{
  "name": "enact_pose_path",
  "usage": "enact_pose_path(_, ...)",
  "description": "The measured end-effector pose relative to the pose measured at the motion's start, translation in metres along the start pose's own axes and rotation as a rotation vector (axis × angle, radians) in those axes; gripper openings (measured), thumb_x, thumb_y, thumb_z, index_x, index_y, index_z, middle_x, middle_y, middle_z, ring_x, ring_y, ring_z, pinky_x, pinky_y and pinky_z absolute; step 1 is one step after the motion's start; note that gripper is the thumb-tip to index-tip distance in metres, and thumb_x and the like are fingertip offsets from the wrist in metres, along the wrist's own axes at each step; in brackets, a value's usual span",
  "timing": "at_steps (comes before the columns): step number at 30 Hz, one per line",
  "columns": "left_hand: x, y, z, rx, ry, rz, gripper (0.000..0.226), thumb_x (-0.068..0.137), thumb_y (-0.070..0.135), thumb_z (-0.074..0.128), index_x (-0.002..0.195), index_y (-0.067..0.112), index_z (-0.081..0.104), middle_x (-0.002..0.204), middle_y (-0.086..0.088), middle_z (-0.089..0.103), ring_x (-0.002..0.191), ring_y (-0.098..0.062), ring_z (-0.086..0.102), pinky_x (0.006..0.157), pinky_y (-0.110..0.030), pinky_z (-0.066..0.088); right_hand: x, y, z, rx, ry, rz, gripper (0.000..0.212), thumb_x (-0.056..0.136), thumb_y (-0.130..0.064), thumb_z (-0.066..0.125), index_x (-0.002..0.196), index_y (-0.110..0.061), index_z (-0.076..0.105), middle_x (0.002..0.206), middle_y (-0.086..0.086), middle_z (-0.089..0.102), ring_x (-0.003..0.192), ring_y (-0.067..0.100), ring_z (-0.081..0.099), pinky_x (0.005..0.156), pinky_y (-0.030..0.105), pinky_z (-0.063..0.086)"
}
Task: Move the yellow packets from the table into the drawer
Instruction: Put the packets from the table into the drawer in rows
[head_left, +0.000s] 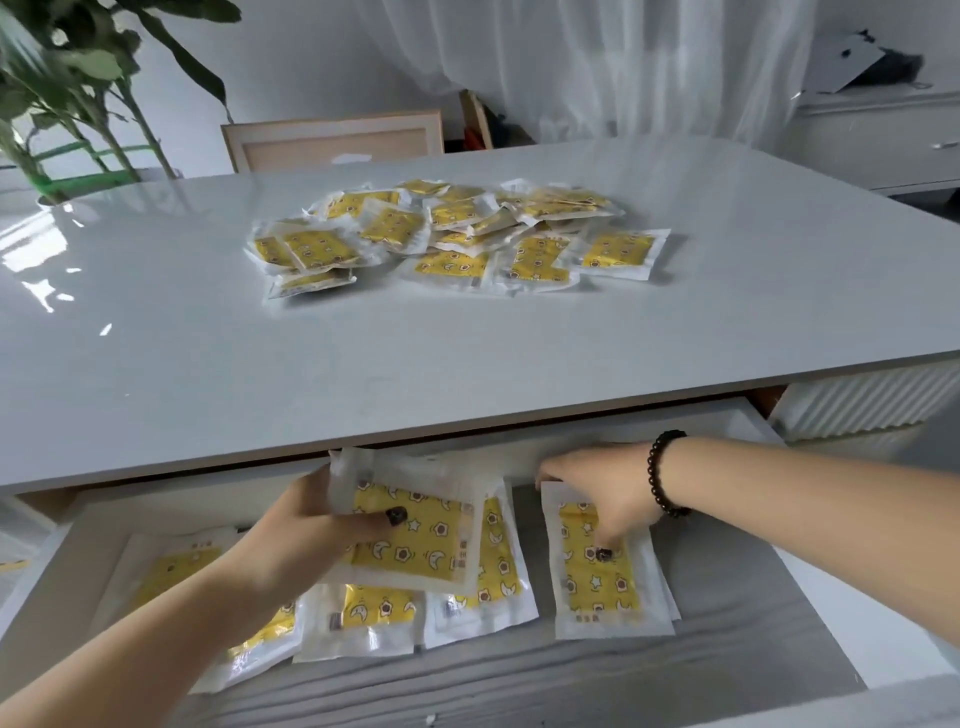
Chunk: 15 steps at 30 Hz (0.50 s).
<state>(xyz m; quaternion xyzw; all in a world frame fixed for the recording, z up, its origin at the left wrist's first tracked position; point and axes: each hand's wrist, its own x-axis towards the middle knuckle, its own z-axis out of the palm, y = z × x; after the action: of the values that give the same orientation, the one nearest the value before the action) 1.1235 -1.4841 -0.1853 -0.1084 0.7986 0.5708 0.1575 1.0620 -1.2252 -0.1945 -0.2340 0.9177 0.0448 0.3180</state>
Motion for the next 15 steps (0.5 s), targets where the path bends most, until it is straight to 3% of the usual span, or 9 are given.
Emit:
enact_pose_path(2, 0.001, -0.002, 0.002, 0.031, -0.027, -0.018, 0.031, 0.080, 0.003, 0.070, 0.106, 0.019, 0.063, 0.089, -0.002, 0.076, 0.082, -0.019, 0.073, 0.081, -0.037, 0.053, -0.005, 0.005, 0.009, 0.011, 0.097, 0.011, 0.071, 0.078, -0.028, 0.075, 0.136, -0.020, 0.035, 0.125, 0.004, 0.052, 0.106, 0.022, 0.054, 0.087, 0.036, 0.052)
enact_pose_path(7, 0.001, -0.005, 0.009, 0.074, -0.082, -0.034, 0.030, 0.081, 0.005, 0.070, 0.107, 0.016, 0.064, 0.094, -0.005, 0.075, 0.089, -0.024, 0.072, 0.091, -0.047, 0.052, -0.036, 0.009, 0.029, -0.111, 0.451, 0.071, 0.053, 0.084, -0.051, 0.059, 0.120, -0.020, 0.036, 0.115, 0.000, 0.048, 0.095, 0.018, 0.053, 0.074, 0.033, 0.053)
enact_pose_path(11, 0.001, -0.007, 0.013, 0.094, -0.073, -0.050, 0.027, 0.080, 0.007, 0.071, 0.105, 0.016, 0.065, 0.092, -0.003, 0.076, 0.088, -0.022, 0.072, 0.091, -0.046, 0.052, -0.051, 0.001, 0.046, -0.031, 0.262, 0.117, 0.083, 0.066, -0.070, 0.064, 0.125, -0.022, 0.030, 0.120, 0.002, 0.033, 0.083, 0.015, 0.052, 0.068, 0.027, 0.053)
enact_pose_path(15, 0.002, -0.009, 0.014, 0.104, -0.065, -0.062, 0.028, 0.080, 0.007, 0.071, 0.105, 0.018, 0.065, 0.092, -0.002, 0.076, 0.088, -0.022, 0.072, 0.091, -0.047, 0.052, -0.038, -0.002, 0.058, 0.091, 0.194, 0.156, 0.091, 0.063, -0.063, 0.073, 0.130, -0.022, 0.026, 0.130, 0.008, 0.022, 0.094, 0.022, 0.054, 0.079, 0.028, 0.054)
